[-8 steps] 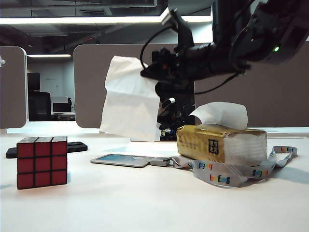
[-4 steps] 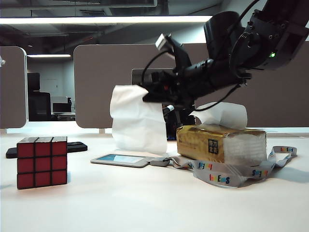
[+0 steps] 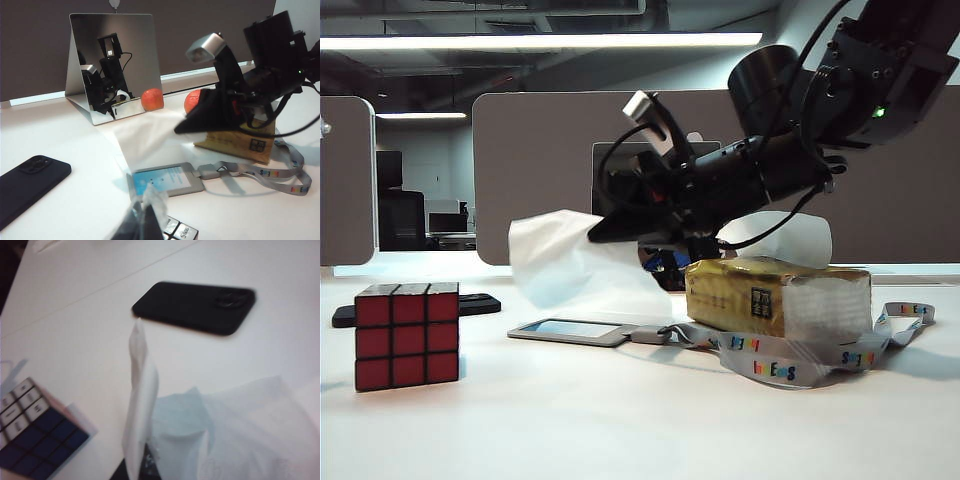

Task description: Pull out a tissue from the tissue box and use it to cover the ID card on the tabletop.

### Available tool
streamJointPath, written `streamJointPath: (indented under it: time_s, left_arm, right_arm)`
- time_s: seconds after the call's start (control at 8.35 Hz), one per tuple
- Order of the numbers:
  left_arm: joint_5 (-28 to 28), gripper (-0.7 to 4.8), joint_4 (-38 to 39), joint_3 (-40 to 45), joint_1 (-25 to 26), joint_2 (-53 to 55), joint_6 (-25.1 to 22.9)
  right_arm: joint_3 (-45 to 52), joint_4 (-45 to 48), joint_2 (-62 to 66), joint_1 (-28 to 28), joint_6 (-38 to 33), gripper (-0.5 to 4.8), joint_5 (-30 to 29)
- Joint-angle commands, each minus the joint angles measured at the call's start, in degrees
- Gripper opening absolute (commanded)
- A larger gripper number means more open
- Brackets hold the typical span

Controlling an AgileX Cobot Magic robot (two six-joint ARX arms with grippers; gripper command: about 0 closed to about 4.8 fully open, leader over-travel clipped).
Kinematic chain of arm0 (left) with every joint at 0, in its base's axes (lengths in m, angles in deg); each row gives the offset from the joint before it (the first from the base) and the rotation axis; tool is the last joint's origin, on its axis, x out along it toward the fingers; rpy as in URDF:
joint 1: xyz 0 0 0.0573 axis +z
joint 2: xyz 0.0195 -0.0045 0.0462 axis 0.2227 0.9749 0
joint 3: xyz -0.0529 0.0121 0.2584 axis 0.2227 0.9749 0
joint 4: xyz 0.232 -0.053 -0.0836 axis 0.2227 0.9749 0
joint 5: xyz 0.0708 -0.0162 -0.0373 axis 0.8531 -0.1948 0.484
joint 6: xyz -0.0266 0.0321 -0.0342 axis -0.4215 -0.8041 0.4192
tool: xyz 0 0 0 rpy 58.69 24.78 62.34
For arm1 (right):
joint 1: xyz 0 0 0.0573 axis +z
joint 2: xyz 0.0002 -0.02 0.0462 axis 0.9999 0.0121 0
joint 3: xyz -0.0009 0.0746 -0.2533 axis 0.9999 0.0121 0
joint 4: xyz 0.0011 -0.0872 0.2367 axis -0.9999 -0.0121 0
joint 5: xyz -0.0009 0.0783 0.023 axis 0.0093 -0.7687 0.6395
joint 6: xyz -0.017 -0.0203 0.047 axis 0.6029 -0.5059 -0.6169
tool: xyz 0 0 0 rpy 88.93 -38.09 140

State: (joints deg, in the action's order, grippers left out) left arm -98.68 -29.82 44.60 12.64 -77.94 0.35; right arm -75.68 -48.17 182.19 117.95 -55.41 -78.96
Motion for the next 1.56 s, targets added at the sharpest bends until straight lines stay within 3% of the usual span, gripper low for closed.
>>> streamJointPath:
  time_s: [0.12, 0.48, 0.6, 0.96, 1.2, 1.56]
  left_arm:
    - [0.17, -0.06, -0.76, -0.20, -0.02, 0.02, -0.07]
    - [0.17, -0.06, -0.76, -0.20, -0.02, 0.02, -0.04]
    - [0.17, -0.06, -0.76, -0.20, -0.02, 0.02, -0.04]
    - [0.17, -0.06, -0.76, -0.20, -0.02, 0.02, -0.07]
    - [0.17, -0.06, -0.76, -0.20, -0.02, 0.02, -0.04]
    - [0.17, -0.06, -0.76, -0.20, -0.02, 0.02, -0.04]
  right_arm:
    - [0.00, -10.82, -0.28, 2.19, 0.02, -0.02, -1.33]
    - [0.55, -12.24, -0.28, 4.07, 0.02, -0.02, -0.39]
    - [0.55, -13.97, -0.28, 4.22, -4.83, -0.02, -0.81]
    - [0.55, -23.47, -0.28, 4.24, -5.84, -0.02, -7.15]
    - [0.48, -13.14, -0.28, 4.20, -5.75, -0.02, 1.46]
    - [0.39, -7.58, -0.28, 4.13, -5.88, -0.02, 5.11]
